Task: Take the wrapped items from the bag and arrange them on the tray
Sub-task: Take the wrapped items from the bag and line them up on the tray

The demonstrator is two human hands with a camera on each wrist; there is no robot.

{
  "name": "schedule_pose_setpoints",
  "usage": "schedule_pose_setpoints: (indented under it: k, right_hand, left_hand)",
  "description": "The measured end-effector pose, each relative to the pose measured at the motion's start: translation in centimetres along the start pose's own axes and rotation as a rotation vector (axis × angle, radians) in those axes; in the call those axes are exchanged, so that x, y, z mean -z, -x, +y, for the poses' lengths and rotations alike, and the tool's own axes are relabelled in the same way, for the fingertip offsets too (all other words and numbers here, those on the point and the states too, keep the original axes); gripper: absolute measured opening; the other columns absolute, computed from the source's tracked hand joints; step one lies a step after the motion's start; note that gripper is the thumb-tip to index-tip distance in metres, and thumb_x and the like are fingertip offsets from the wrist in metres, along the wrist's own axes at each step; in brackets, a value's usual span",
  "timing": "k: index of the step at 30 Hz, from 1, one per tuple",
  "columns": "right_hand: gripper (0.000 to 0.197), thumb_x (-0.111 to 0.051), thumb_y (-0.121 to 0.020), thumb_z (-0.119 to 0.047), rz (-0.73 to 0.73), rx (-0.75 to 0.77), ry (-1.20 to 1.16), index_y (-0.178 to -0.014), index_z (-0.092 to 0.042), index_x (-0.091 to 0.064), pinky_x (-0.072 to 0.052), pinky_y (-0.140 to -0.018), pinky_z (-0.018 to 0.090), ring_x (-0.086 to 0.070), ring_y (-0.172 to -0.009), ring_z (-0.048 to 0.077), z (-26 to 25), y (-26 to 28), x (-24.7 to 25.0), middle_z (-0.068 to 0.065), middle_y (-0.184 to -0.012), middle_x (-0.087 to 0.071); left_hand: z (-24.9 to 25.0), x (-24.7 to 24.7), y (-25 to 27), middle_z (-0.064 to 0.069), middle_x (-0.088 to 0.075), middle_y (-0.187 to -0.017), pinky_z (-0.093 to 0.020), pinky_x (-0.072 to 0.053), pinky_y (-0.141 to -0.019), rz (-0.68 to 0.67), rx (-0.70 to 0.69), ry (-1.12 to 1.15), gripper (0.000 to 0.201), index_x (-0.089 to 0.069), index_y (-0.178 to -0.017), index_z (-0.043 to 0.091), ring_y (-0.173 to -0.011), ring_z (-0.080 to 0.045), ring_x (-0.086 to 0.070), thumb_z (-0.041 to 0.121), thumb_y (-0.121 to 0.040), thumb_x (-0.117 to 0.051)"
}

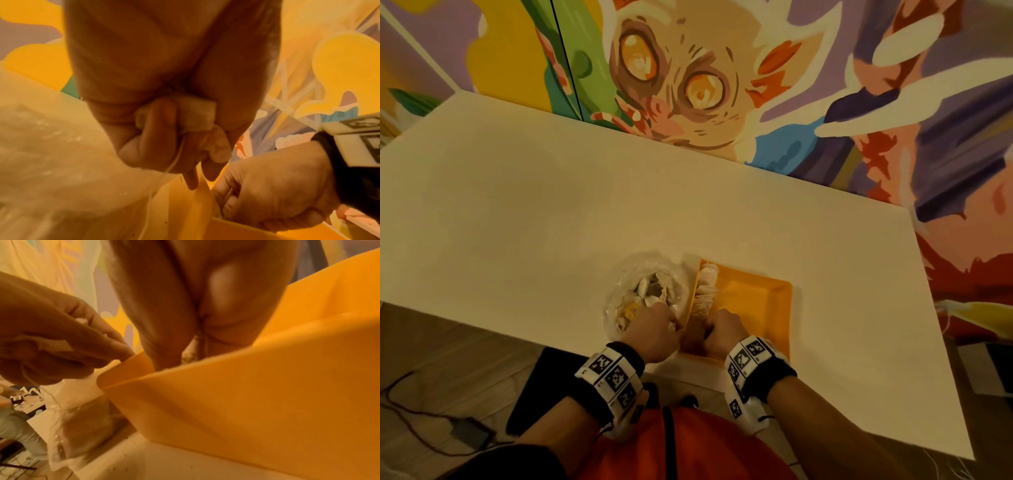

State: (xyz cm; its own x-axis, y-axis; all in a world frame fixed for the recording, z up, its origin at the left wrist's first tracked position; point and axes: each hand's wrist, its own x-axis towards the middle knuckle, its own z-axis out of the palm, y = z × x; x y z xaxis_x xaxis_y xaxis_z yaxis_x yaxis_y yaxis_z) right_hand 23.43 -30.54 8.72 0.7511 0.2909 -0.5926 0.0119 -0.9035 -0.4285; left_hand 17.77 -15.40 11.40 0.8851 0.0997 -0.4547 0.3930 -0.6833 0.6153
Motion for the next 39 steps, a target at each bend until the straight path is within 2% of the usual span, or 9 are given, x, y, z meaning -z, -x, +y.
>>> schedule_pose_setpoints:
  k: [4,8,12,20,24,26,28,33,39]
  right_hand:
    - [0.013,-0.061,-0.082,-0.003,0.014,-0.089,0.014,-0.091,0.002,-0.067,-0.047,-0.061,0.030,-0.066,-0.091,0.027,-0.1,-0.2,-0.1,0.013,-0.093,-0.069]
    - [0.010,-0.061,-0.085,-0.007,0.019,-0.135,0.008,-0.078,-0.011,-0.056,-0.040,-0.054,0.023,-0.064,-0.093,0.026,0.0,-0.6,-0.2,0.004,-0.080,-0.060]
    - [0.020,-0.062,-0.089,-0.017,0.068,-0.119,-0.030,-0.109,-0.011,-0.061,-0.045,-0.074,0.025,-0.062,-0.104,0.027,-0.5,-0.8,-0.2,0.010,-0.111,-0.066]
    - [0.024,-0.063,-0.089,-0.017,0.044,-0.144,-0.020,-0.111,-0.010,-0.059,-0.046,-0.079,0.027,-0.060,-0.108,0.027,-0.9,-0.8,0.1,0.009,-0.117,-0.063]
    - [0.034,-0.072,-0.081,-0.015,0.013,-0.154,-0.020,-0.109,-0.013,-0.052,-0.047,-0.074,0.028,-0.058,-0.103,0.024,-0.8,-0.2,1.1,0.009,-0.109,-0.057]
    - [0.027,-0.074,-0.080,-0.020,0.042,-0.109,-0.037,-0.091,-0.019,-0.049,-0.046,-0.064,0.025,-0.059,-0.101,0.025,-0.7,0.0,1.7,0.006,-0.099,-0.056]
    - [0.027,-0.068,-0.084,-0.022,0.127,-0.076,-0.105,-0.075,-0.023,-0.042,-0.042,-0.056,0.024,-0.061,-0.092,0.025,-0.5,0.1,2.2,0.003,-0.091,-0.057]
    - [0.020,-0.067,-0.087,-0.027,0.299,0.079,-0.447,-0.076,-0.022,-0.052,-0.040,-0.057,0.016,-0.056,-0.068,0.010,-1.6,0.3,3.5,-0.008,-0.074,-0.058]
    - [0.027,-0.073,-0.084,-0.035,0.070,0.201,-0.694,-0.096,-0.013,-0.064,-0.053,-0.054,0.027,-0.064,-0.057,0.018,-4.1,1.3,3.7,0.007,-0.084,-0.068]
  left_hand:
    - [-0.5,-0.6,-0.5,-0.004,-0.069,-0.097,-0.025,-0.052,-0.068,-0.001,0.027,-0.042,0.021,-0.073,-0.095,0.015,-0.087,-0.018,-0.065,0.033,-0.084,-0.069]
    - [-0.6,-0.7,-0.9,-0.003,-0.069,-0.095,-0.023,-0.048,-0.065,-0.002,0.039,-0.051,0.020,-0.073,-0.095,0.015,-0.086,-0.018,-0.065,0.031,-0.084,-0.069]
    - [-0.5,-0.8,-1.0,-0.003,-0.070,-0.090,-0.028,-0.055,-0.070,-0.025,0.018,-0.046,0.014,-0.074,-0.087,0.015,-0.083,-0.018,-0.067,0.027,-0.085,-0.068]
    - [-0.3,-0.5,-1.0,-0.003,-0.071,-0.092,-0.031,-0.056,-0.076,-0.036,-0.015,-0.060,0.016,-0.076,-0.090,0.012,-0.087,-0.019,-0.067,0.026,-0.086,-0.067]
    - [-0.1,0.2,-0.9,0.000,-0.072,-0.083,-0.017,-0.049,-0.063,-0.001,-0.048,0.014,0.016,-0.076,-0.086,0.013,-0.077,-0.011,-0.065,0.023,-0.088,-0.064]
    - [0.3,0.9,-0.8,0.008,-0.067,-0.076,-0.006,-0.038,-0.053,0.056,-0.060,0.063,0.016,-0.075,-0.086,0.017,-0.067,-0.001,-0.058,0.025,-0.090,-0.062]
    - [0.8,1.5,-0.6,0.010,-0.066,-0.069,-0.009,-0.039,-0.052,0.091,-0.050,0.154,0.020,-0.074,-0.087,0.018,-0.061,0.001,-0.056,0.030,-0.093,-0.059]
    - [1.0,2.2,-0.8,0.004,-0.066,-0.065,-0.023,-0.046,-0.048,0.107,0.053,0.580,0.022,-0.072,-0.092,0.021,-0.050,-0.007,-0.059,0.036,-0.096,-0.056]
    - [1.2,2.6,-1.1,-0.009,-0.066,-0.080,-0.025,-0.041,-0.045,0.112,0.095,0.838,0.027,-0.070,-0.099,0.015,-0.057,-0.017,-0.057,0.034,-0.099,-0.052]
